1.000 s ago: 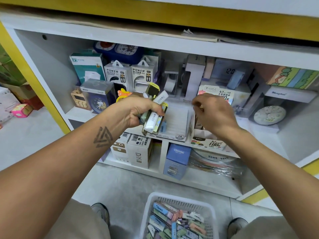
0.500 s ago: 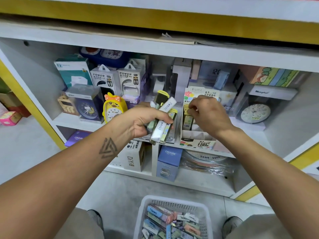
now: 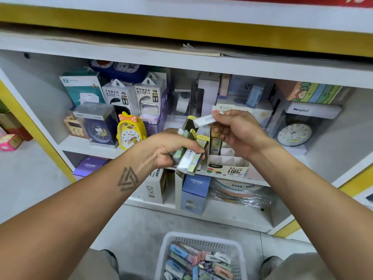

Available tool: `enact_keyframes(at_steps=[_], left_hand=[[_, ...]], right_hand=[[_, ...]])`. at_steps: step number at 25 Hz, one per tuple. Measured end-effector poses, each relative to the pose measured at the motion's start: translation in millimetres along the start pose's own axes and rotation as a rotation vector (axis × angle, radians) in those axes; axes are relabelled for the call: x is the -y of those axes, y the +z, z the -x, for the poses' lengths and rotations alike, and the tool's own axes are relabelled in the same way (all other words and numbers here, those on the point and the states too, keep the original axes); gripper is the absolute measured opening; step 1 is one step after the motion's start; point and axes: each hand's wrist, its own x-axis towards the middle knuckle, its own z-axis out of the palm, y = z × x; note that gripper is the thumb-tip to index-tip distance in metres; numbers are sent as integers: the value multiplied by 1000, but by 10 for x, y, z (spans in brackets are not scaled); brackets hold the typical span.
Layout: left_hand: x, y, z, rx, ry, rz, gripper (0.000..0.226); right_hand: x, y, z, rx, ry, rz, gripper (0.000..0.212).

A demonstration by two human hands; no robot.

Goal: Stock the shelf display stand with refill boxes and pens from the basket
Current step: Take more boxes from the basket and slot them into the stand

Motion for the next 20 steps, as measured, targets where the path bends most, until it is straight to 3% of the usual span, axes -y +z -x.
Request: enact_keyframes(at_steps=[9,12,14,18,20], left_hand=[[-196,-534,186,-178,-29,21,13],[-274,-742,247,-236,15,59,16],[-289,-836,287,-269,26,54,17],[-277,-933,332,-298,28,54,18],[-277,-955,343,-297,26,52,18]], right_hand=[[-121,337,-16,122,-41,192,16],[-258,420,-21,138,-134,507,28],[-317,460,-46,122,-224,738,22],[-341,503,-85,197,-253,921,5],[-324,513,-83,250,-279,976,13]])
